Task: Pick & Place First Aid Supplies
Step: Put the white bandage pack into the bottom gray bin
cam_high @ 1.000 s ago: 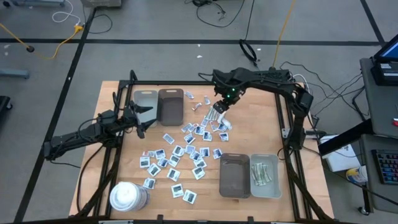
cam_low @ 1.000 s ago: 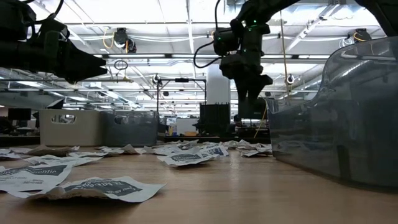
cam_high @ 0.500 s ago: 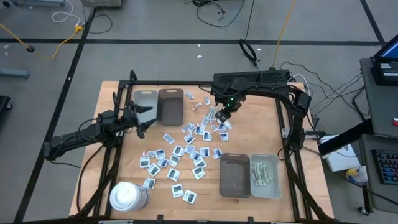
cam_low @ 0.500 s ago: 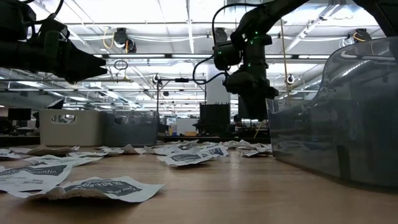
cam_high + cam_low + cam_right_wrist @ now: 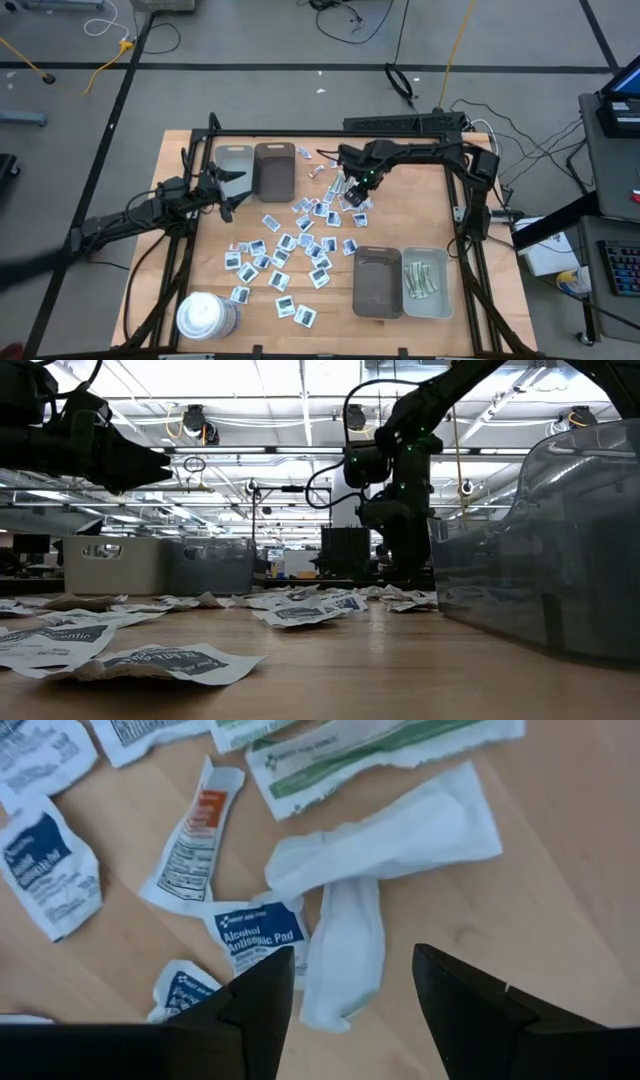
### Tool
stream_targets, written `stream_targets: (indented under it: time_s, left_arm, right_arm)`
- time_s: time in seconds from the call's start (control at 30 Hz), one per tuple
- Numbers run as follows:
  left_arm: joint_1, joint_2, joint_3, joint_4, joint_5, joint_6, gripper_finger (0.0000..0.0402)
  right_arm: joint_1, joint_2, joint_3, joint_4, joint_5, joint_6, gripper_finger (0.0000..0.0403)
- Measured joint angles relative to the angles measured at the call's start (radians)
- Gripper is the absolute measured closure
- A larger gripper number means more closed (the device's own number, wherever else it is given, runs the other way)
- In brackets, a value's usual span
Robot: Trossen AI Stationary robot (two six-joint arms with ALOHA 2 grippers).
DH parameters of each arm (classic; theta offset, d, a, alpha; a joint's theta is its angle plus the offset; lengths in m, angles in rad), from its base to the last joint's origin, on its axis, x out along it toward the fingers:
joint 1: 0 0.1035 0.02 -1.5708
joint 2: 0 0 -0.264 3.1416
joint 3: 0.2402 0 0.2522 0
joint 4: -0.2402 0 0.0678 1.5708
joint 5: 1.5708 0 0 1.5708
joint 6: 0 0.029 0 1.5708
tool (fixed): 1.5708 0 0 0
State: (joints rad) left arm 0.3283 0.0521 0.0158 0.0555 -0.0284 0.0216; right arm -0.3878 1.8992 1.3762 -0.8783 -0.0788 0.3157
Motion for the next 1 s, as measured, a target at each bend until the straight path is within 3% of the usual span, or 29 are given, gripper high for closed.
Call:
stream_targets:
  time_s: [0.53,1.0]
  left_arm:
    - [0.000,0.000,0.000,0.000,0.000,0.000,0.0096]
    - [0.000,0.000,0.000,0.000,0.000,0.000,0.0096]
  right_arm:
    - [0.017,0.045,-0.069,0.130,0.029,0.012,0.0218]
    - [0.016,0.054,-0.032,0.087,0.018,0.009,0.0388]
